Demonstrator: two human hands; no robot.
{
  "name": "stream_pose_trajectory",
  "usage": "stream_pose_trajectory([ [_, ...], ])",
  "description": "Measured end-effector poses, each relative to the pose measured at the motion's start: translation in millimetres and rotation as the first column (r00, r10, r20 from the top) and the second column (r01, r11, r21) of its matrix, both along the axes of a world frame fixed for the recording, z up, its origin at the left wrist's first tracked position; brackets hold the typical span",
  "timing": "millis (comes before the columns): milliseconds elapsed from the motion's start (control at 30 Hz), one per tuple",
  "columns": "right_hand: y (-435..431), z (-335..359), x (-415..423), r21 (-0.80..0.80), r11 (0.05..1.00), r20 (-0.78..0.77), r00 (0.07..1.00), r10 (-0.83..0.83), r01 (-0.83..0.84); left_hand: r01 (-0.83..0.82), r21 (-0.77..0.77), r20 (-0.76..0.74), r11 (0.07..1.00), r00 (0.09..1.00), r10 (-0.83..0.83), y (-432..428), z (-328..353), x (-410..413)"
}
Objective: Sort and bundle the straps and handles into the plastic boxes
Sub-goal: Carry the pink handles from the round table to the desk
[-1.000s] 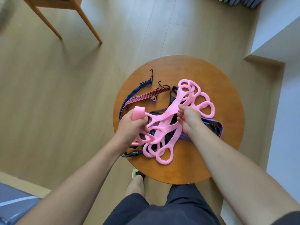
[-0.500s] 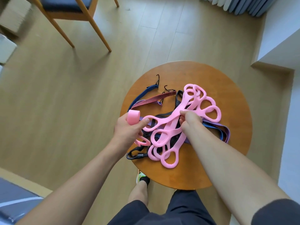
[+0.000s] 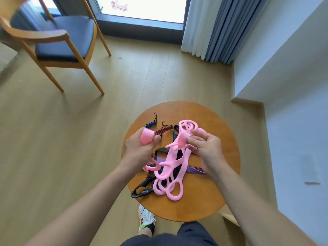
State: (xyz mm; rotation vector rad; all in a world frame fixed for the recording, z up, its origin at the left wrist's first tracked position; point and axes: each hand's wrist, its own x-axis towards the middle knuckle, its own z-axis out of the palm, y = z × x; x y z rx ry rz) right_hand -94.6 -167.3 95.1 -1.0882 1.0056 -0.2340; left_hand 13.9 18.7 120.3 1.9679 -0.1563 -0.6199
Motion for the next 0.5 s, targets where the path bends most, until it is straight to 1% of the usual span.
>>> stream_pose_trajectory([
  [67,-0.7,33.5,-8.8,-0.071,0.997,0.057,0.997,0.047,-0.043,0.108,-0.081,0.004,0.991,0.994,-0.108,-8.6,18.7,2.5],
  [133,0.8,68.2,-20.9,-0.166,0.985,0.101,0.992,0.073,-0.056,0.197,-0.201,-0.011,0.96,0.979,-0.203,-21.7,42.2,1.8],
  [200,2.8,99.5,-34.1,-0.26,0.965,0.131,0.989,0.071,-0.034,0.28,-0.313,0.003,0.908,0.956,-0.294,-38.4,67.8,-1.7],
  [267,3.4,127.0,-49.8,-0.342,0.94,0.162,0.986,0.047,0.012,0.399,-0.381,0.036,0.834,0.908,-0.418,-56.5,92.2,-8.6],
  [333,3.6,150.3,-68.4,-0.4,0.913,0.198,0.98,0.002,0.079,0.529,-0.398,0.067,0.749,0.831,-0.552,-71.1,113.9,-19.3],
  [400,3.5,172.1,-92.1,-0.44,0.883,0.23,0.971,-0.063,0.162,0.651,-0.372,0.118,0.661,0.74,-0.662,-84.5,132.1,-35.8],
  [500,5.5,194.2,-124.6,-0.487,0.838,0.247,0.959,-0.137,0.245,0.743,-0.34,0.171,0.577,0.652,-0.738,-99.8,150.1,-59.9],
])
